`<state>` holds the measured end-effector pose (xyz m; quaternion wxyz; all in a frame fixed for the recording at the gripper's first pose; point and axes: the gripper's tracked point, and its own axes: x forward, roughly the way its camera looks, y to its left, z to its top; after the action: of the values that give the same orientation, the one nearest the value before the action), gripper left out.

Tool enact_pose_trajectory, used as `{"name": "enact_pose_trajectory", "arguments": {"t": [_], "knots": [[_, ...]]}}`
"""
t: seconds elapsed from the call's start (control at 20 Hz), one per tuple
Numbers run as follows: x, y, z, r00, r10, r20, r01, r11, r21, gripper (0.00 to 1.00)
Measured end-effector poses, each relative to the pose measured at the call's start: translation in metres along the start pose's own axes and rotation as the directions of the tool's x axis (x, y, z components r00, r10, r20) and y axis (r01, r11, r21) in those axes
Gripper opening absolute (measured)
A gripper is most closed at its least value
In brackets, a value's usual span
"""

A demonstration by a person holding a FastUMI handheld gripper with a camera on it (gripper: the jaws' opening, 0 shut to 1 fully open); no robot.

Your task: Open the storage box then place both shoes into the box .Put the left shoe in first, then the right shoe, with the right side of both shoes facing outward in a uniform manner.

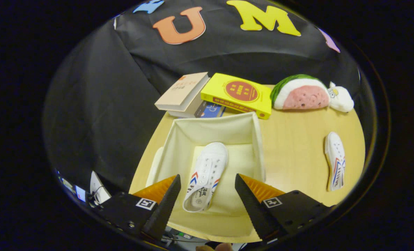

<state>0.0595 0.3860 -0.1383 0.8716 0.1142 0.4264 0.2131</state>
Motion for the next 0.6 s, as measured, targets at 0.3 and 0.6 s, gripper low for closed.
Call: {"name": "enact_pose_trajectory", "arguments": {"t": [0.3, 0.6], "knots": [[-0.087, -0.091, 0.018, 0.987, -0.083, 0.136, 0.086, 0.996, -0.018, 0.96], [-0.131, -0.248, -0.008, 0.968, -0.225, 0.110, 0.222, 0.974, 0.041, 0.96]]}}
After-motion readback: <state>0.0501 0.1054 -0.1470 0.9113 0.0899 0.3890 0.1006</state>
